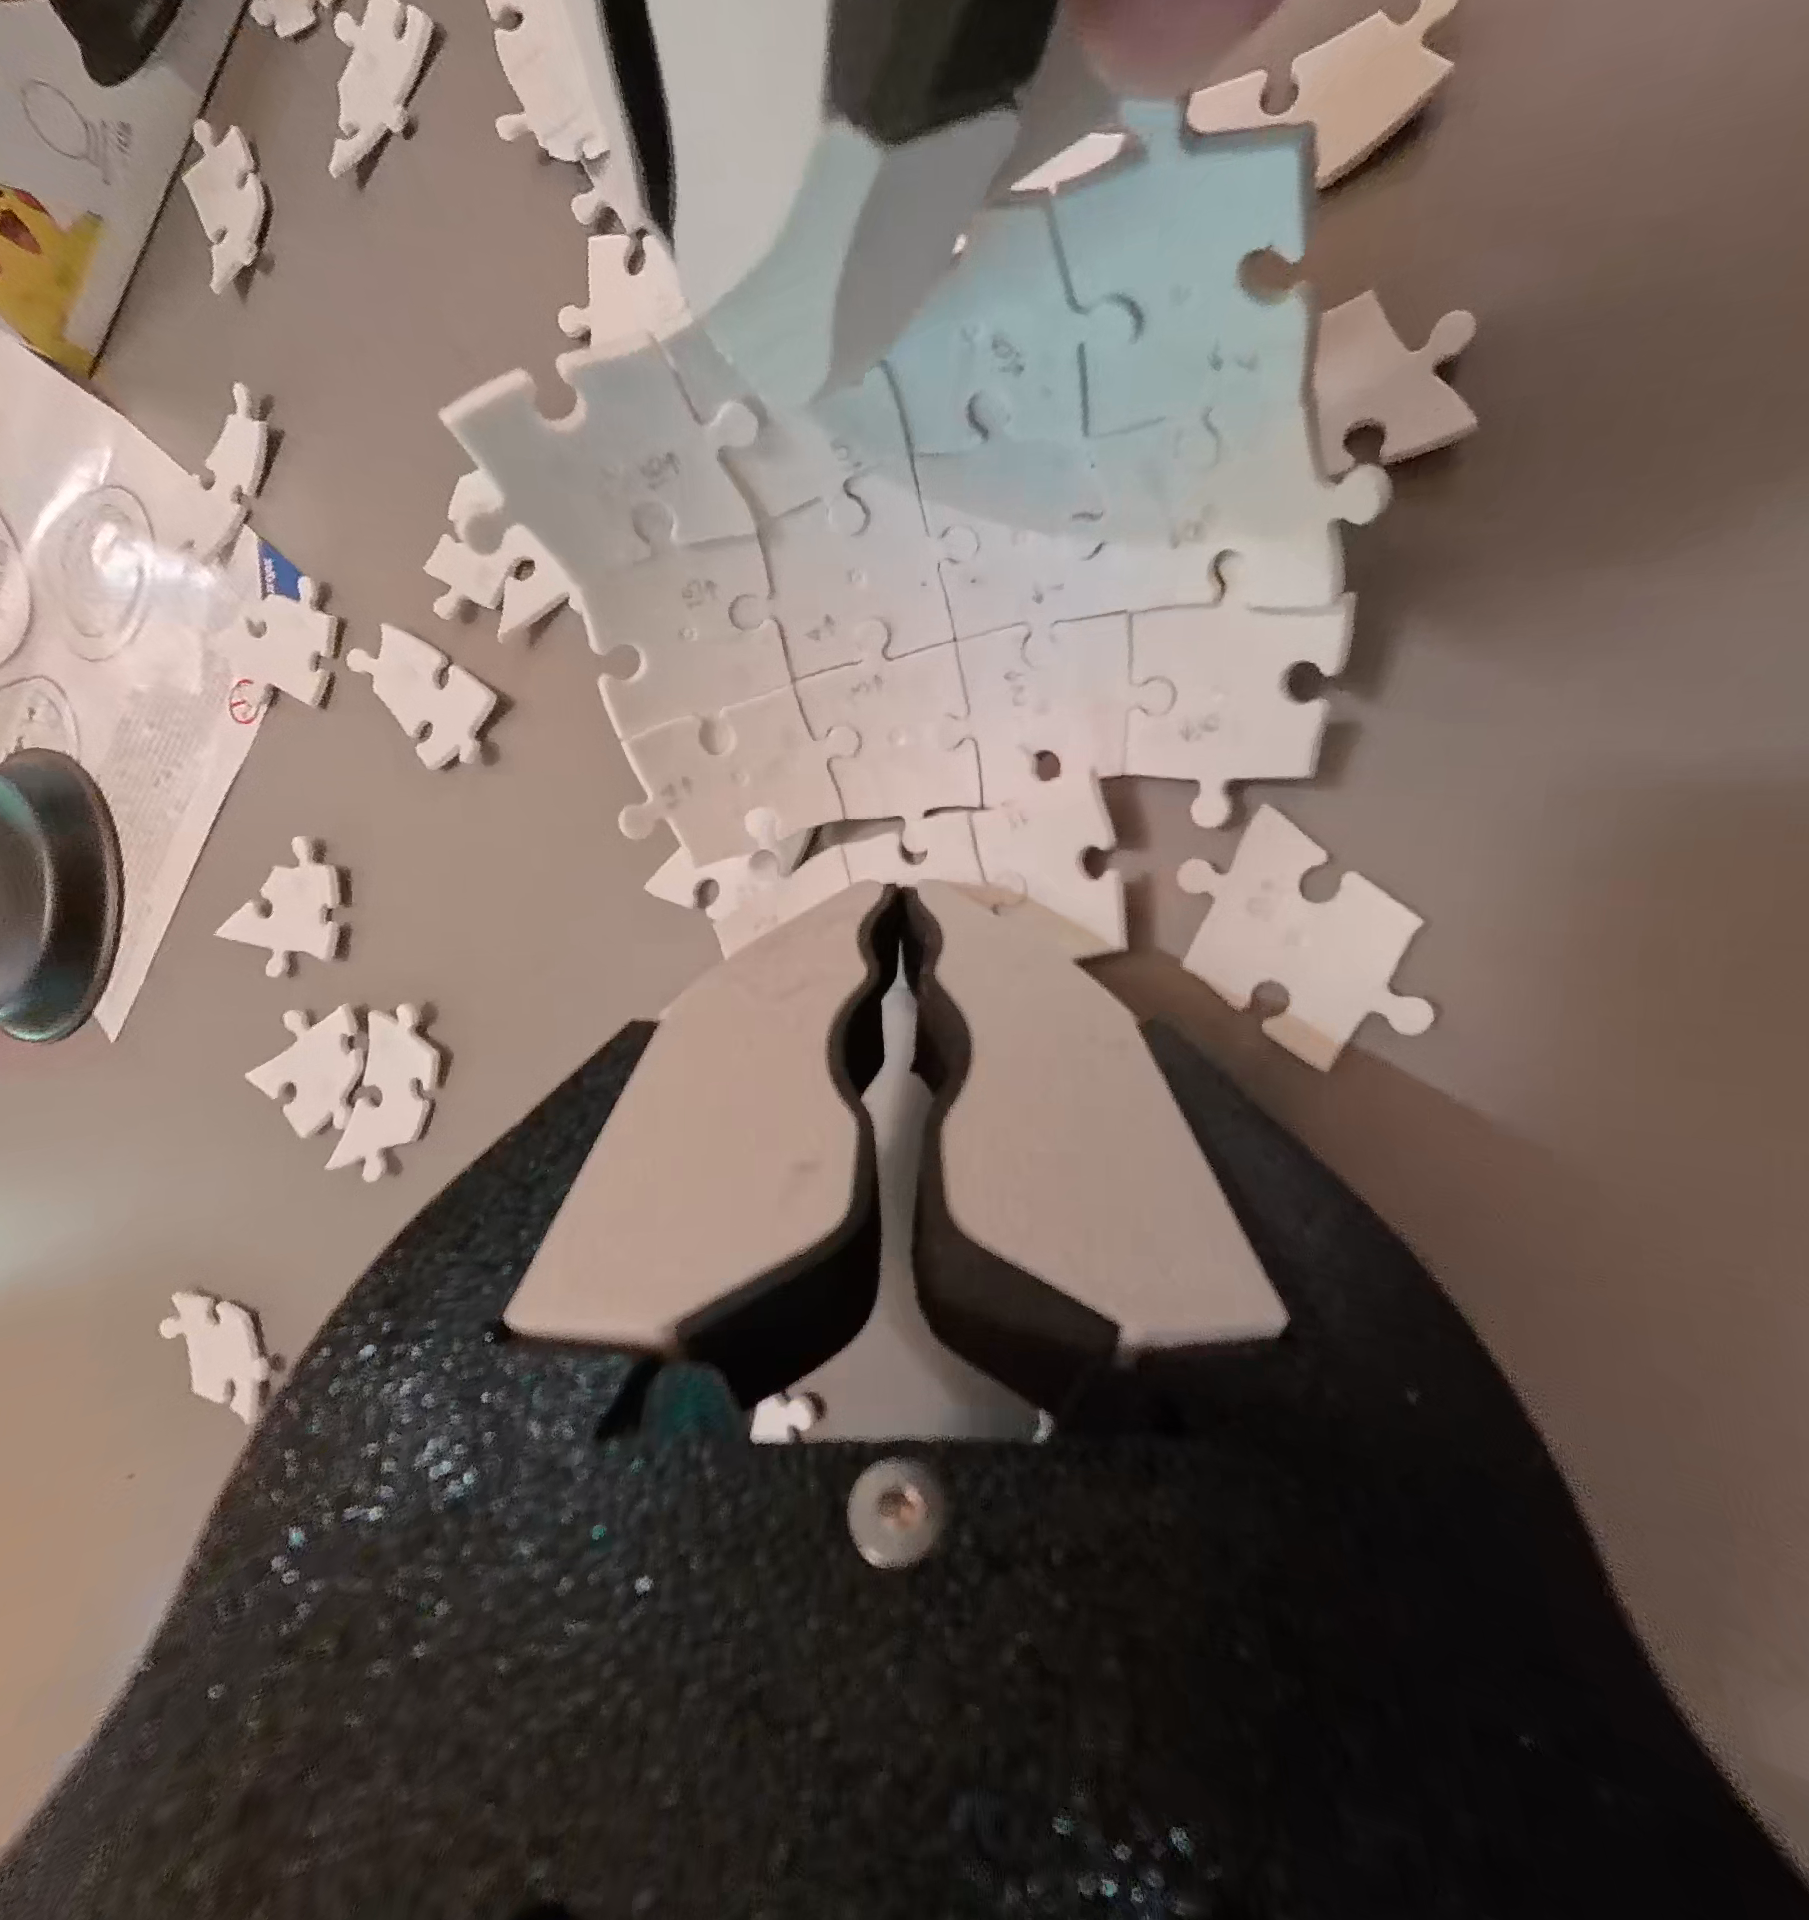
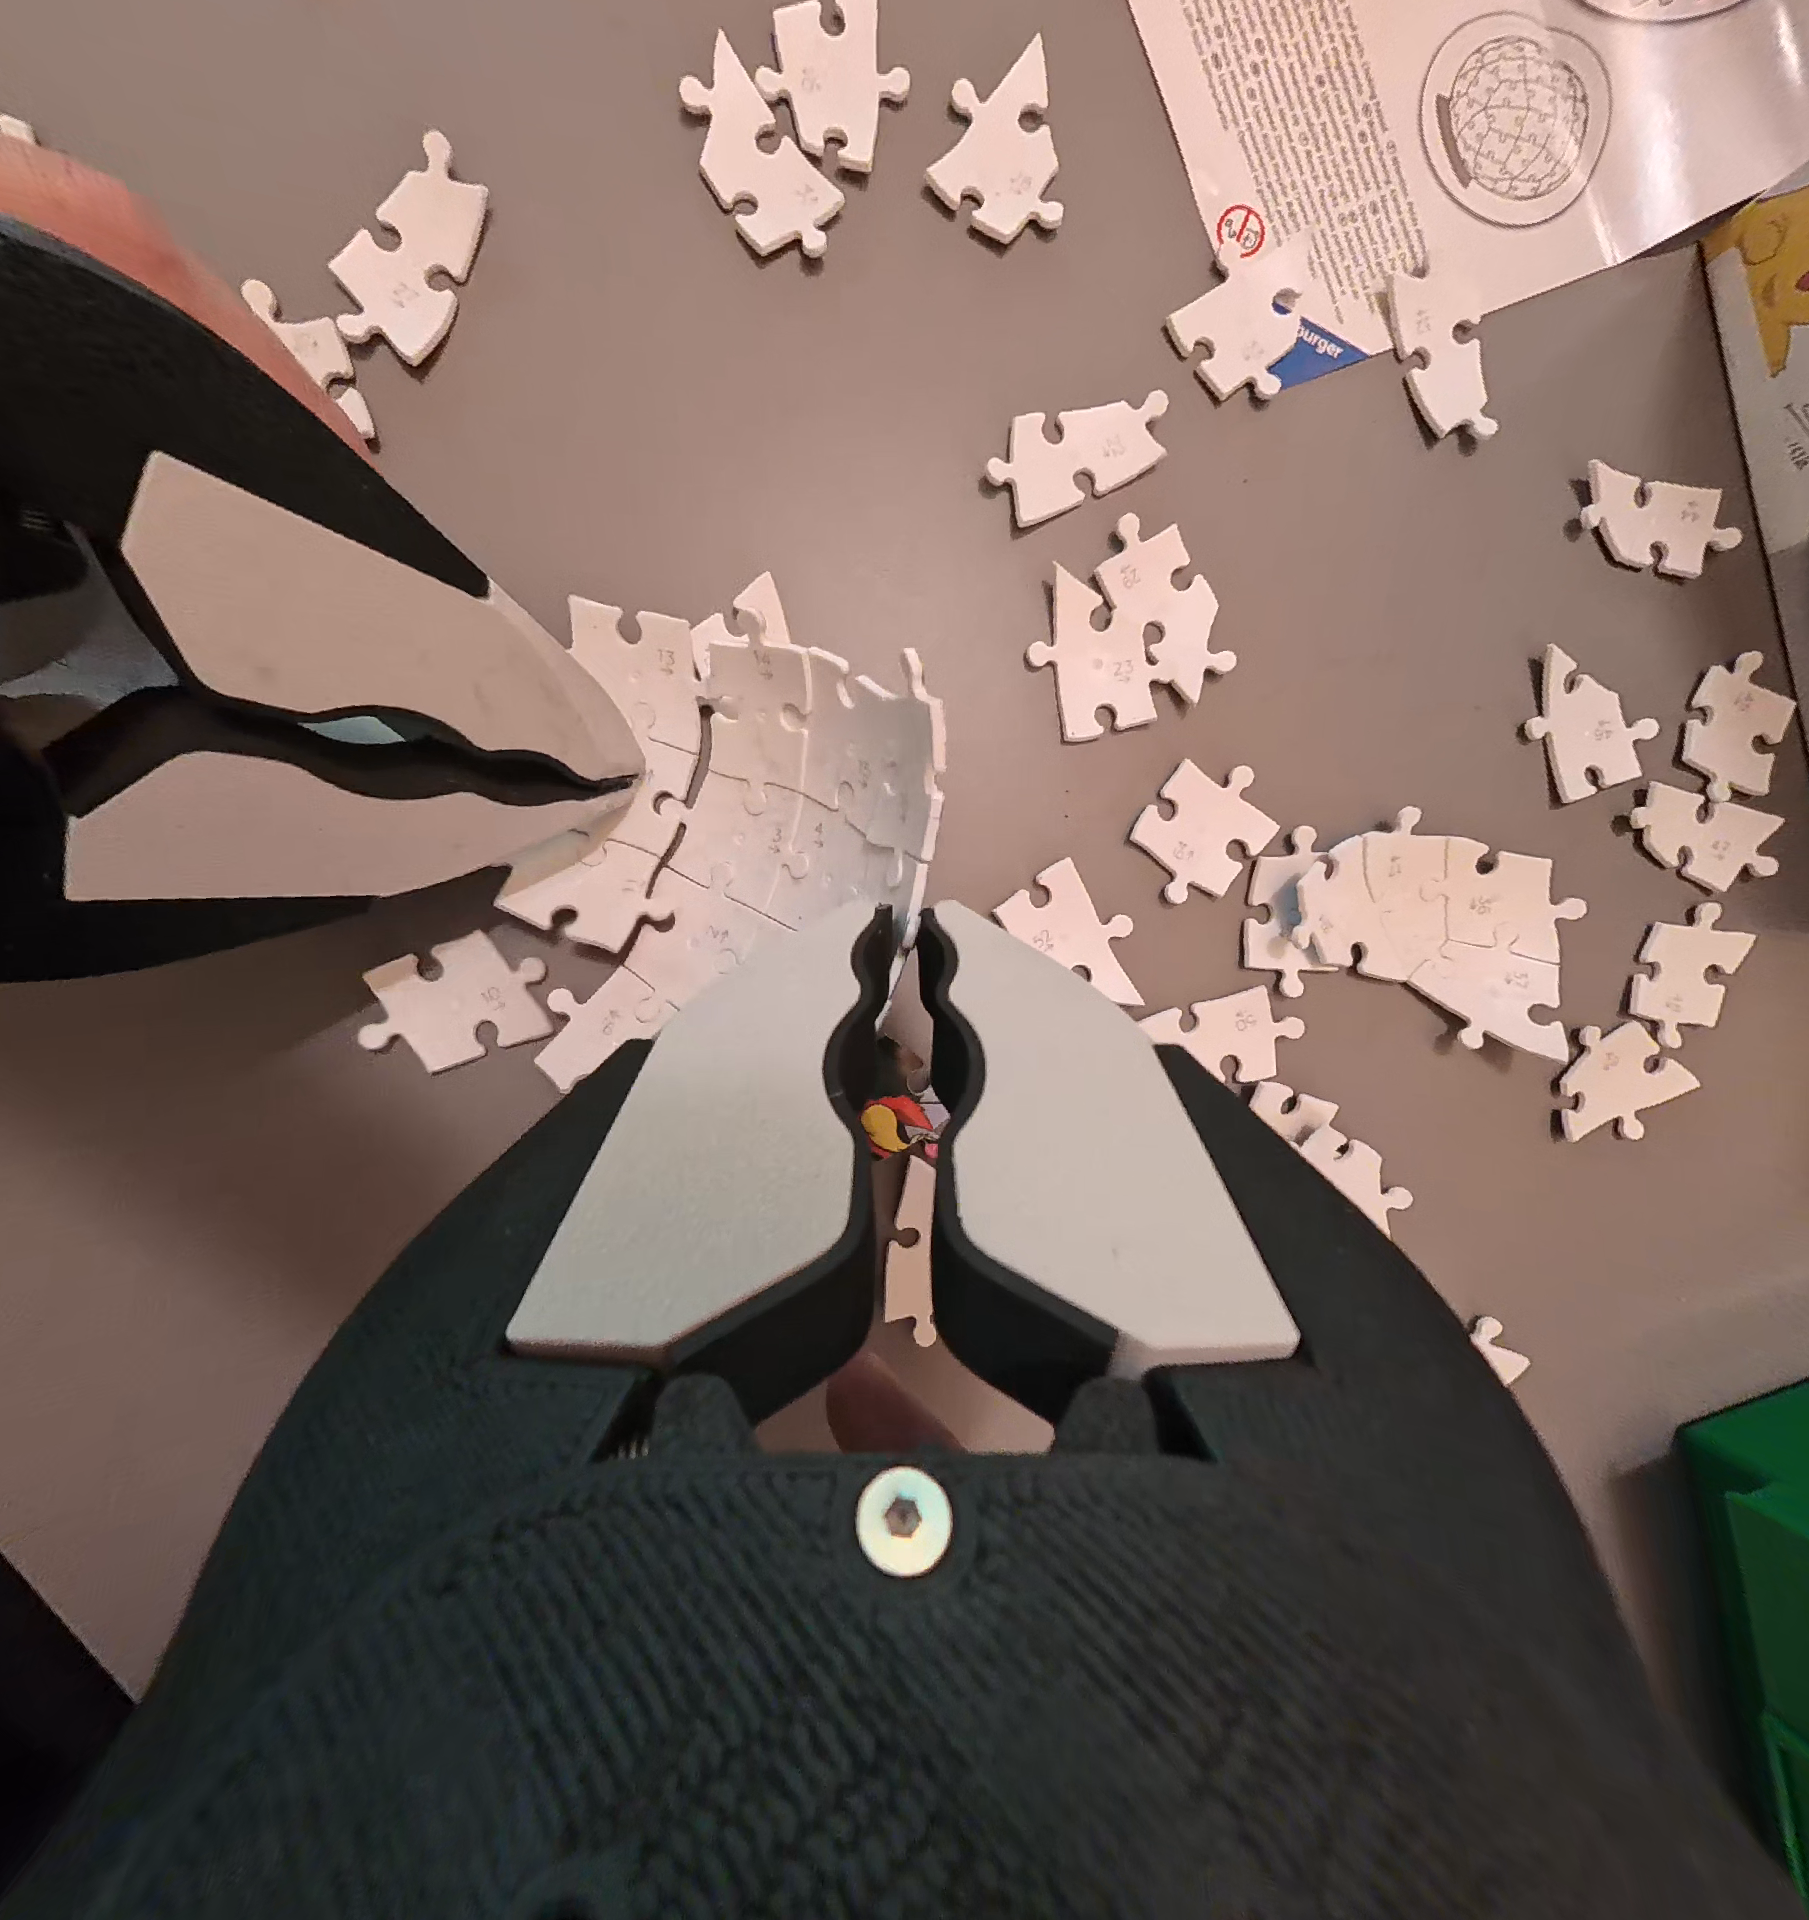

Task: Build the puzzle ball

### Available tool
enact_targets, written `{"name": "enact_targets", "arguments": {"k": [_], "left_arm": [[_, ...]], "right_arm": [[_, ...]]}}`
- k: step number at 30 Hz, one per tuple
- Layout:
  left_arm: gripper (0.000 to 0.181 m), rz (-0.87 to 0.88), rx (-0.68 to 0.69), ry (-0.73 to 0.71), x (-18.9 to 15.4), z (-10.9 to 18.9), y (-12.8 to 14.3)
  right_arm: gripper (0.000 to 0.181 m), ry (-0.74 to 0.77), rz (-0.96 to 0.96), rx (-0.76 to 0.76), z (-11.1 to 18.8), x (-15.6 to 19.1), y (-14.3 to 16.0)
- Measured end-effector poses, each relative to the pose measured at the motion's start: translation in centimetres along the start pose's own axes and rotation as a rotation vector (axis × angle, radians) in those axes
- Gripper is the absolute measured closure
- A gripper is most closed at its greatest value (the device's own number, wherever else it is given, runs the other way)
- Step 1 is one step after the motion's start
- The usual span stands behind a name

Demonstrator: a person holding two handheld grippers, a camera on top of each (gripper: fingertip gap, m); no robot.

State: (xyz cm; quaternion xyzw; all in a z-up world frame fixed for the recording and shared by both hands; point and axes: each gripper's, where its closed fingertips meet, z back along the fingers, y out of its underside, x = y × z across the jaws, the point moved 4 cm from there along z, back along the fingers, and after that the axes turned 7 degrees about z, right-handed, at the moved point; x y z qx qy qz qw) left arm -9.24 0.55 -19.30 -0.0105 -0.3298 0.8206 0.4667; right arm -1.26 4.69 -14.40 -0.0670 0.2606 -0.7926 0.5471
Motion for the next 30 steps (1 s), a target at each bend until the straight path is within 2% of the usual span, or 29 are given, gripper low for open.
{"name": "enact_targets", "arguments": {"k": [6, 11, 15, 19, 30], "left_arm": [[0.181, -0.154, -0.017, 0.009, -0.1, 0.0, -0.1], [0.181, -0.363, -0.100, -0.002, -0.4, -0.2, -0.3], [0.181, -0.313, -0.126, 0.066, 0.0, -0.1, 0.0], [0.181, -0.315, -0.118, 0.047, 0.3, -0.1, 0.3], [0.181, -0.195, -0.092, -0.028, -0.1, 0.0, 0.1]], "right_arm": [[0.177, -0.006, 0.004, 0.003, -0.1, 0.0, -0.1], [0.176, -0.016, 0.020, 0.011, -0.2, -0.2, -0.2], [0.176, -0.016, 0.107, 0.009, -0.2, -0.2, -0.6], [0.176, -0.016, 0.233, 0.024, -0.2, -0.1, -1.1], [0.176, -0.023, 0.200, 0.074, -0.3, -0.2, -1.3]]}}
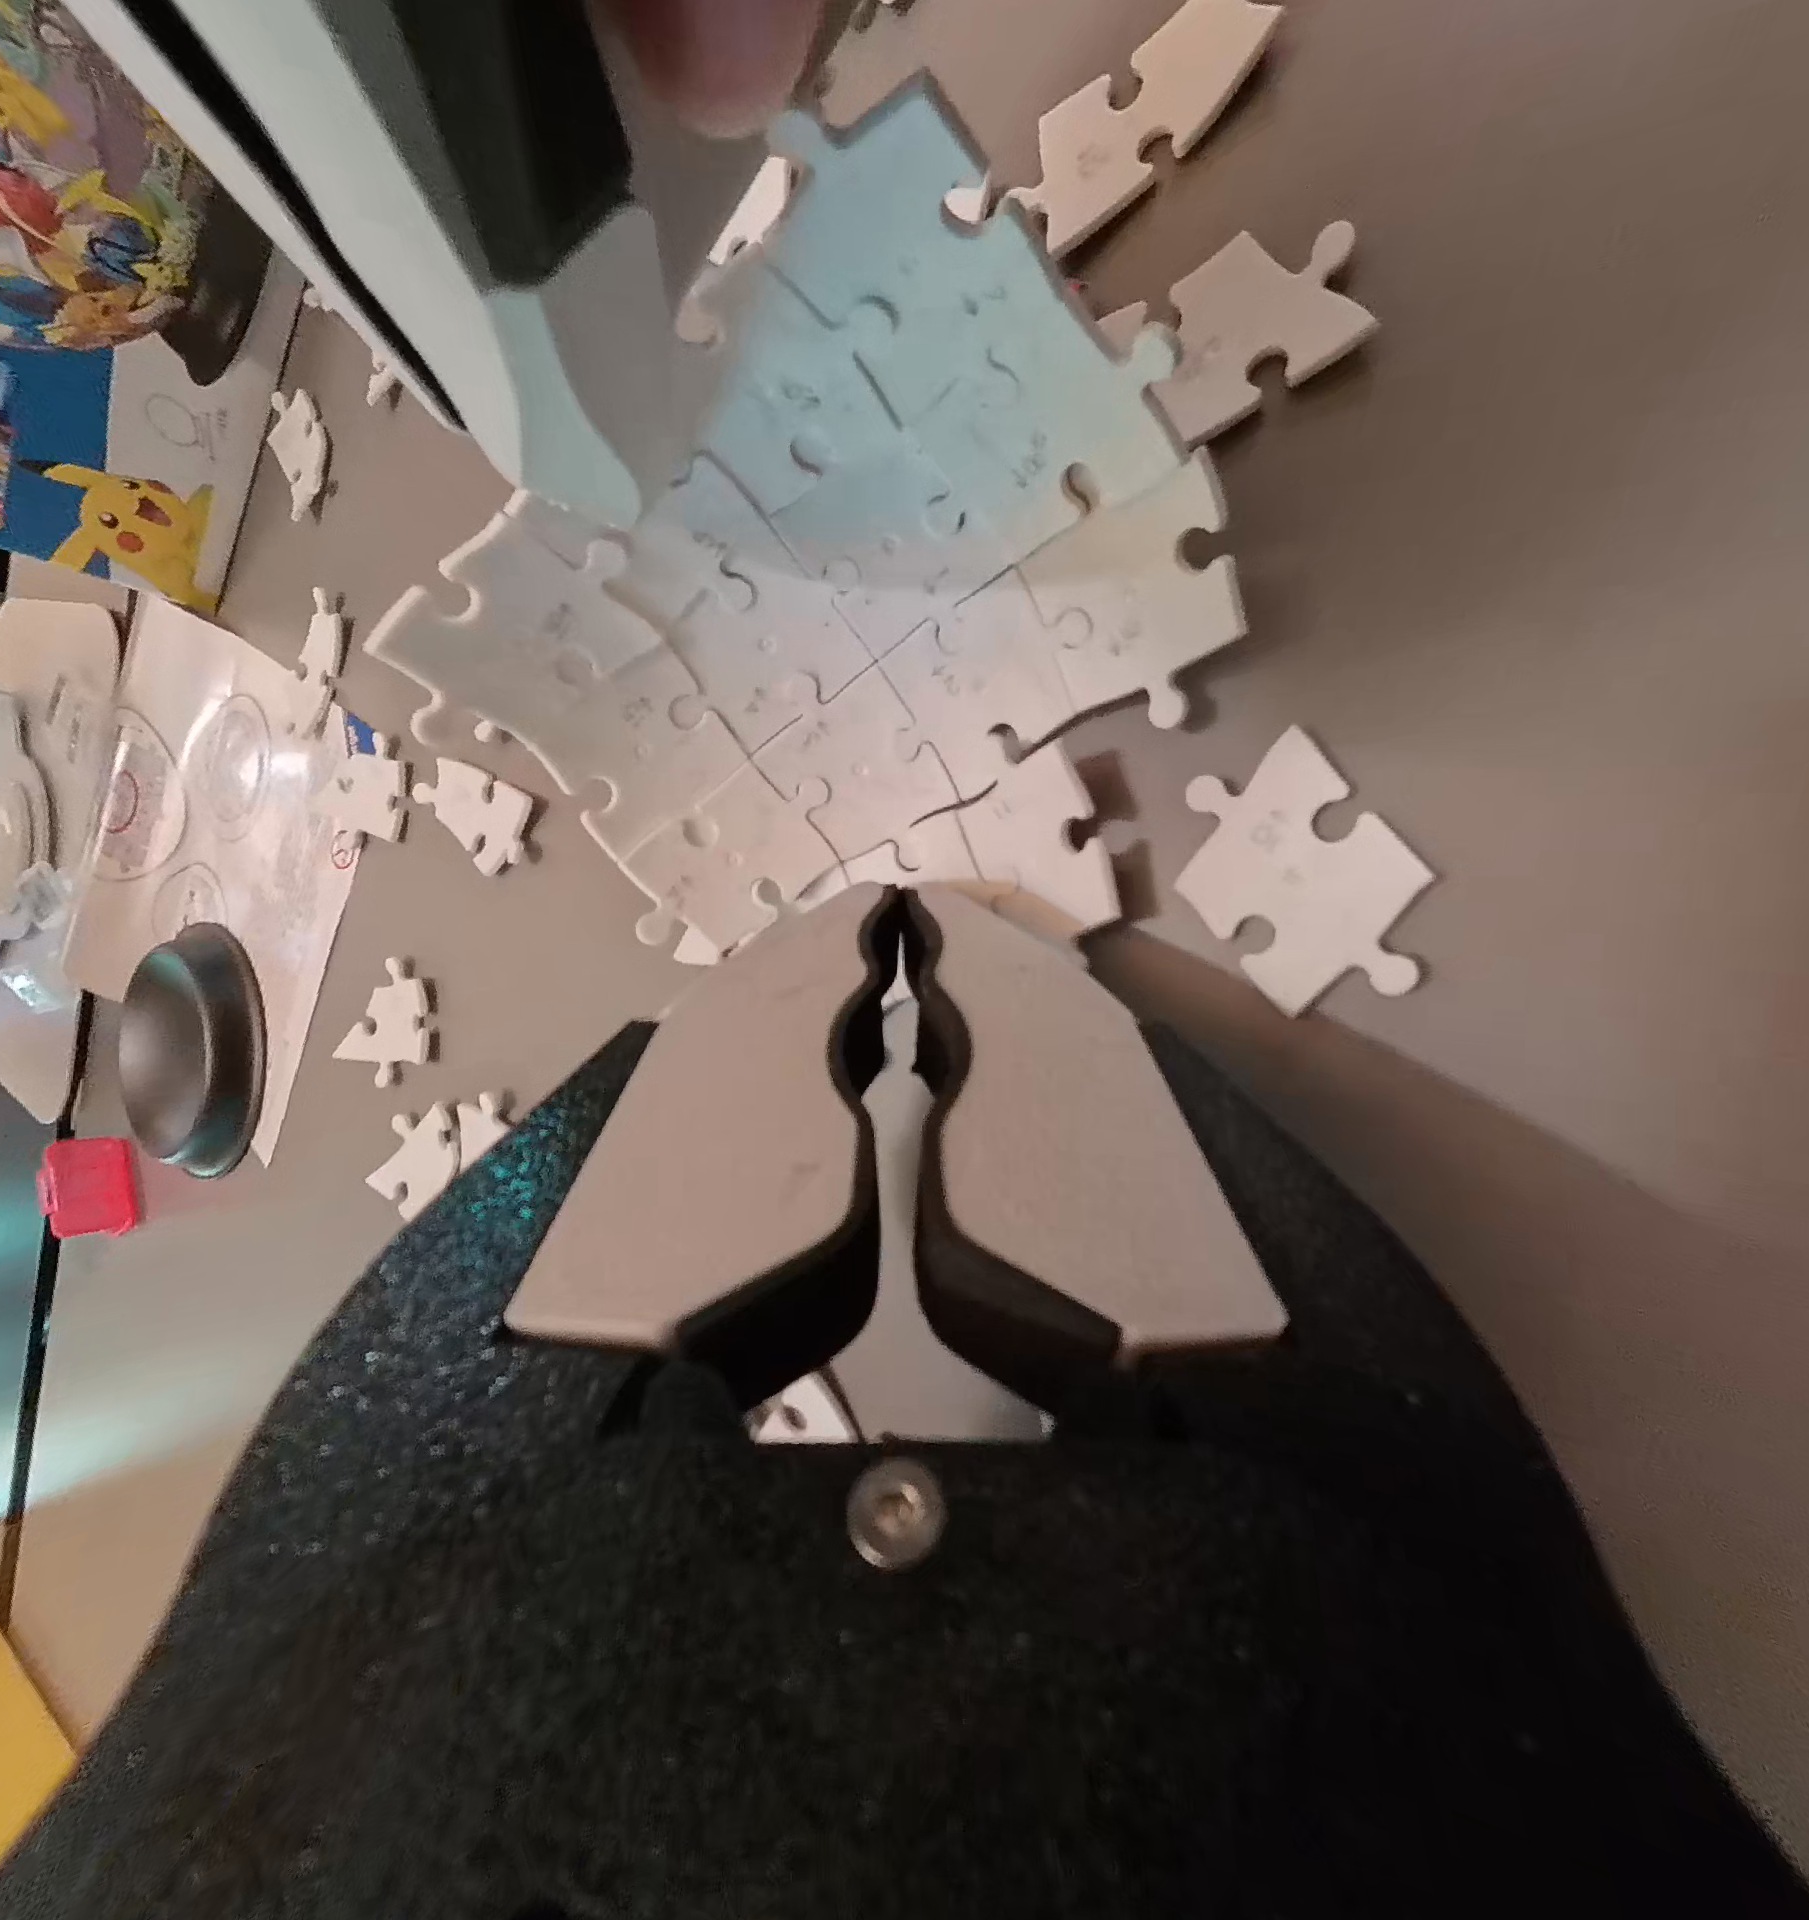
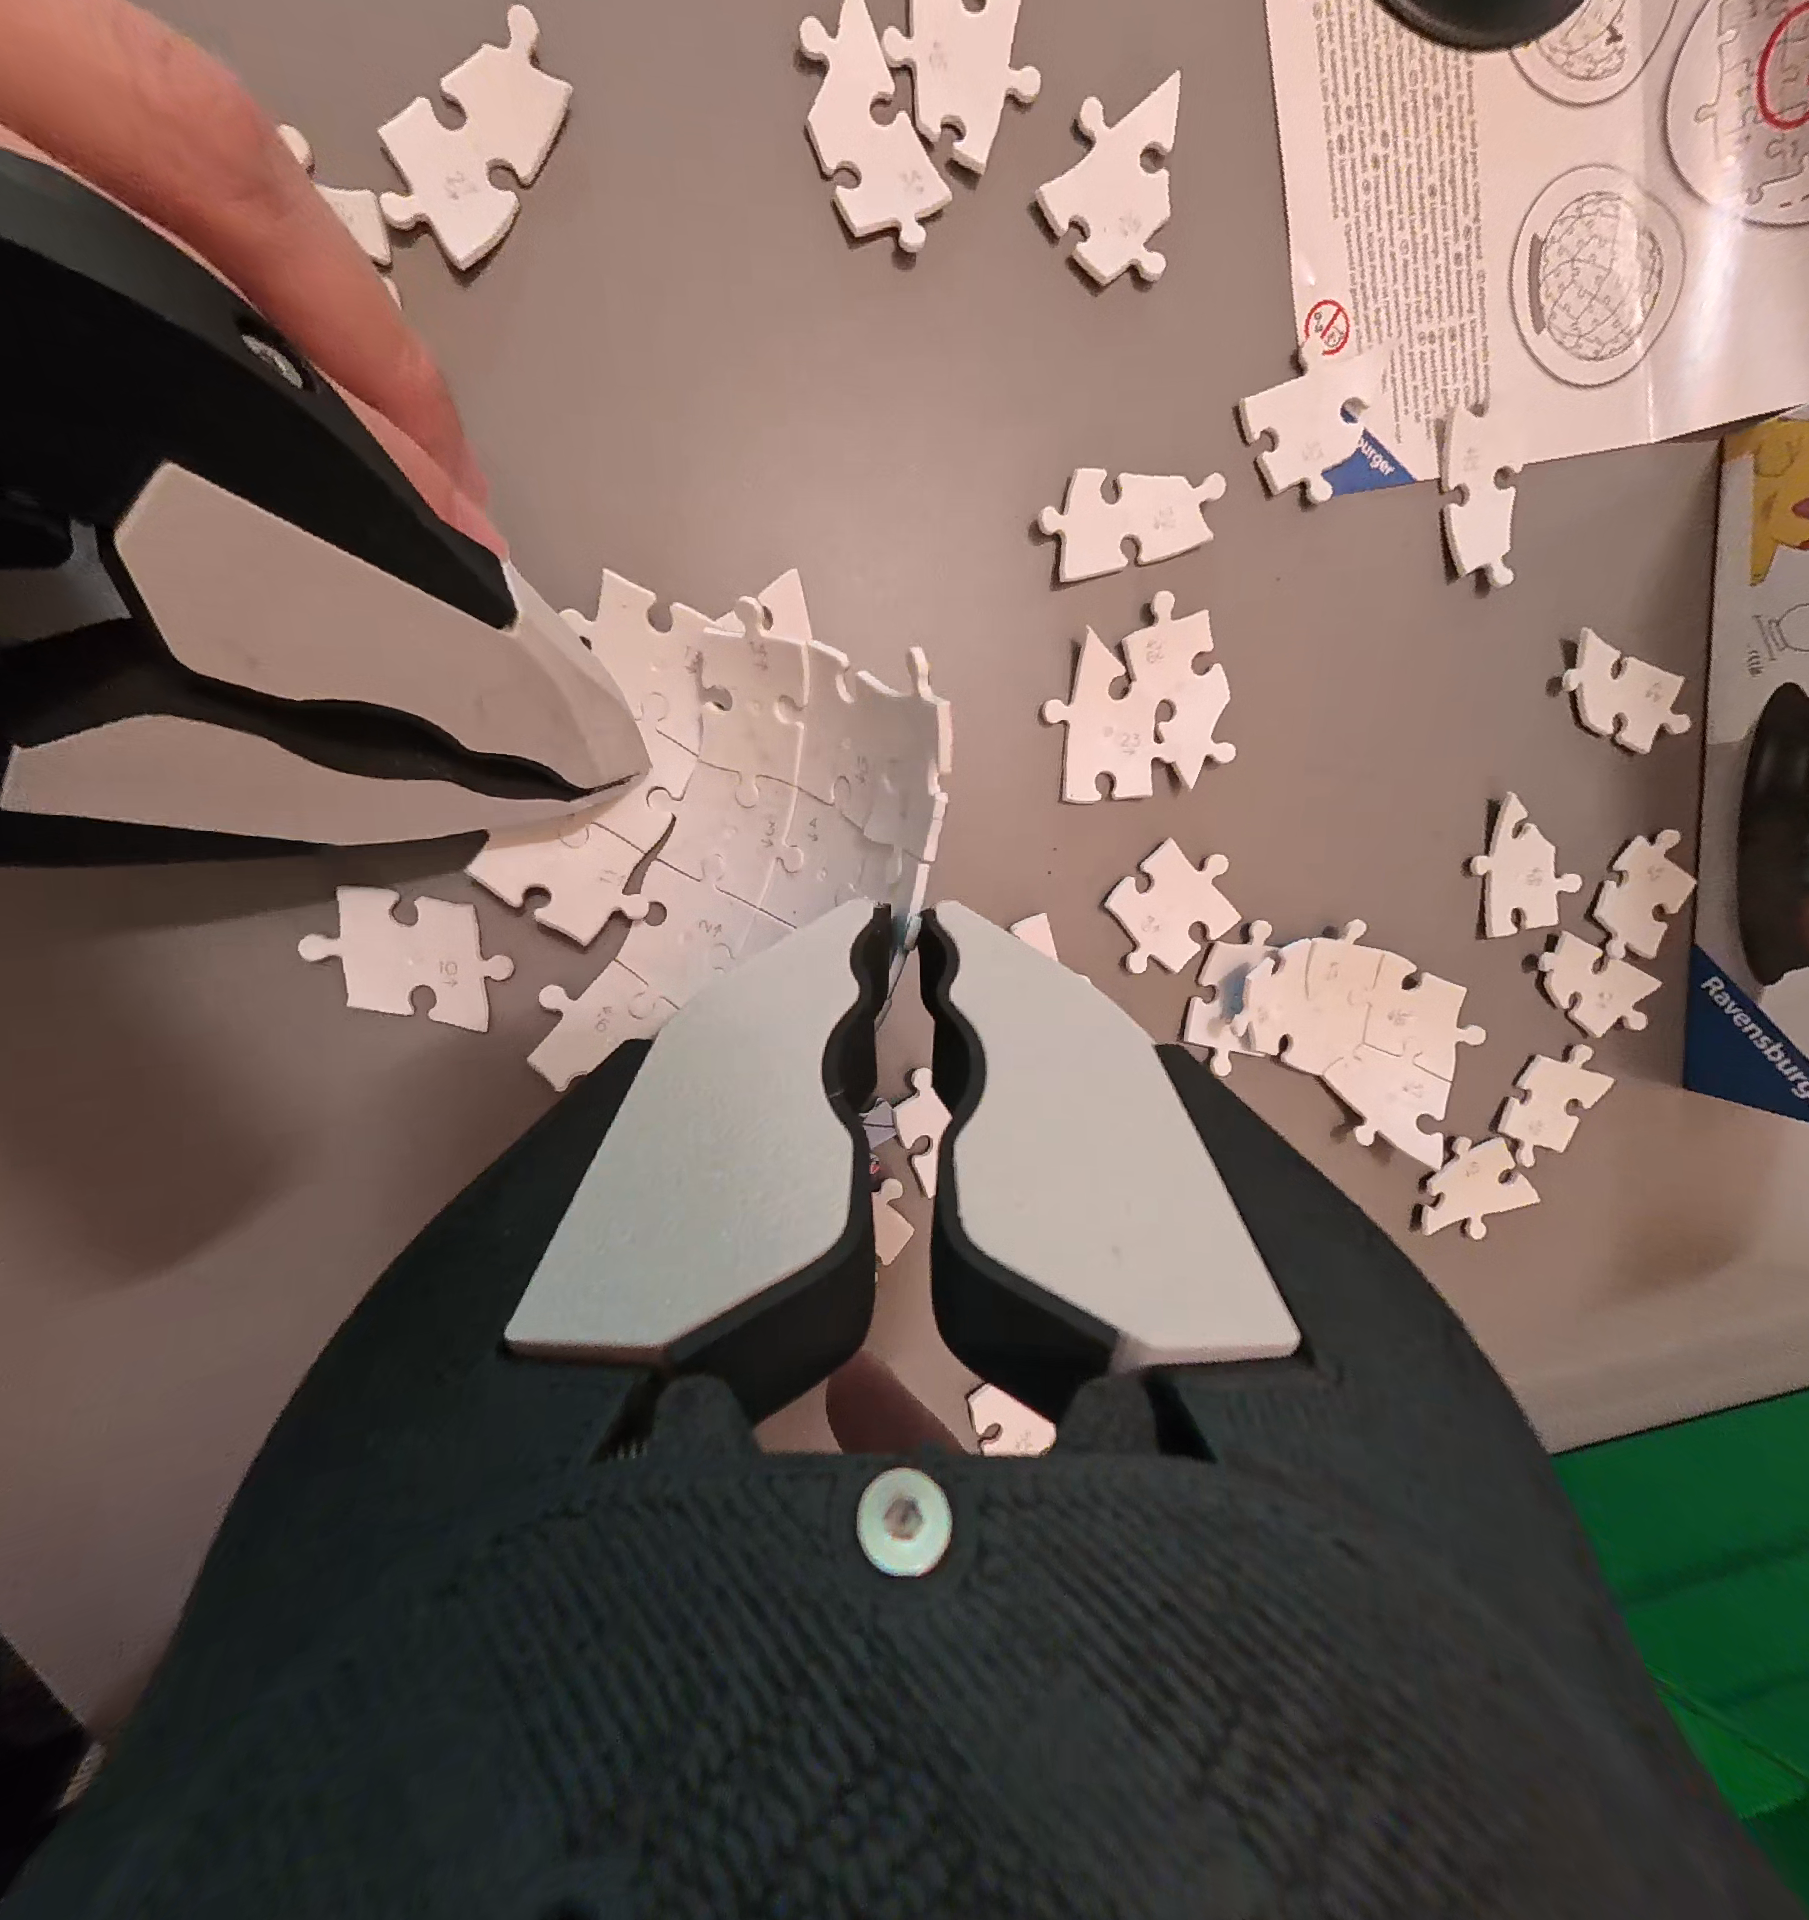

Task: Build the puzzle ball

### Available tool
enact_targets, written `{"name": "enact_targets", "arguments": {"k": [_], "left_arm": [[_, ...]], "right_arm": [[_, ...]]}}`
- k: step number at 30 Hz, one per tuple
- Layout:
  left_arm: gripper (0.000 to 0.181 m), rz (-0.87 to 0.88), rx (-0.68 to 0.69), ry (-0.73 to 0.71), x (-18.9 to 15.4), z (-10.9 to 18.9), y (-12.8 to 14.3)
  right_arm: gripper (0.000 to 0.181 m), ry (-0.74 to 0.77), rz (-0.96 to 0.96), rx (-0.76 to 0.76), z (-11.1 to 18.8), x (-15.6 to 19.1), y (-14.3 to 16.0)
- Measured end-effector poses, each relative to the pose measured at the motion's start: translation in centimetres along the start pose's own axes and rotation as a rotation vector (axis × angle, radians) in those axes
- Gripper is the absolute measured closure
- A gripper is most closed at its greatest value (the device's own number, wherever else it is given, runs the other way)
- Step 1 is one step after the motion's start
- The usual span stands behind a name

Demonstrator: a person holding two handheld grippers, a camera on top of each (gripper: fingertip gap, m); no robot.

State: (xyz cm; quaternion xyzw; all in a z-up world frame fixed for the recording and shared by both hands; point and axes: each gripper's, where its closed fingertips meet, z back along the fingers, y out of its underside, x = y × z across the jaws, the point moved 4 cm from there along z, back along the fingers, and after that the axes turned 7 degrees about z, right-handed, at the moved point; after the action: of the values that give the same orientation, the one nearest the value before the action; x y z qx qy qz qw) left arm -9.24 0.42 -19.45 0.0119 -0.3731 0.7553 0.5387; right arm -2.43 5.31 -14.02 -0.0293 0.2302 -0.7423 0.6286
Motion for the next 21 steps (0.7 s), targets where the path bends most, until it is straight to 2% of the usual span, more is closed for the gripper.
{"name": "enact_targets", "arguments": {"k": [5, 7, 11, 14, 16, 19, 21], "left_arm": [[0.180, 0.058, 0.012, -0.015, 0.4, 0.1, 0.2], [0.167, 0.127, 0.007, -0.026, 1.1, 0.6, 0.3], [0.168, 0.332, -0.141, 0.048, 1.5, 2.2, -0.5], [0.161, 0.444, -0.196, 0.084, 1.9, 3.2, -0.6], [0.150, 0.517, -0.228, 0.109, 2.0, 3.9, -0.9], [0.134, 0.609, -0.316, 0.171, 1.7, 5.5, -2.4], [0.124, 0.672, -0.400, 0.231, 1.4, 7.1, -4.5]], "right_arm": [[0.174, -0.006, -0.010, 0.019, -0.2, -0.2, 0.4], [0.173, -0.006, -0.030, 0.025, -0.4, -0.3, 1.1], [0.171, -0.039, -0.083, 0.010, -0.9, -0.1, 2.3], [0.169, -0.052, -0.109, 0.029, -1.1, 0.0, 3.1], [0.145, -0.011, -0.124, 0.053, -0.9, -0.3, 3.8], [0.130, 0.082, -0.156, 0.044, 0.3, -1.0, 4.5], [0.115, 0.190, -0.182, 0.057, 1.5, -1.7, 4.9]]}}
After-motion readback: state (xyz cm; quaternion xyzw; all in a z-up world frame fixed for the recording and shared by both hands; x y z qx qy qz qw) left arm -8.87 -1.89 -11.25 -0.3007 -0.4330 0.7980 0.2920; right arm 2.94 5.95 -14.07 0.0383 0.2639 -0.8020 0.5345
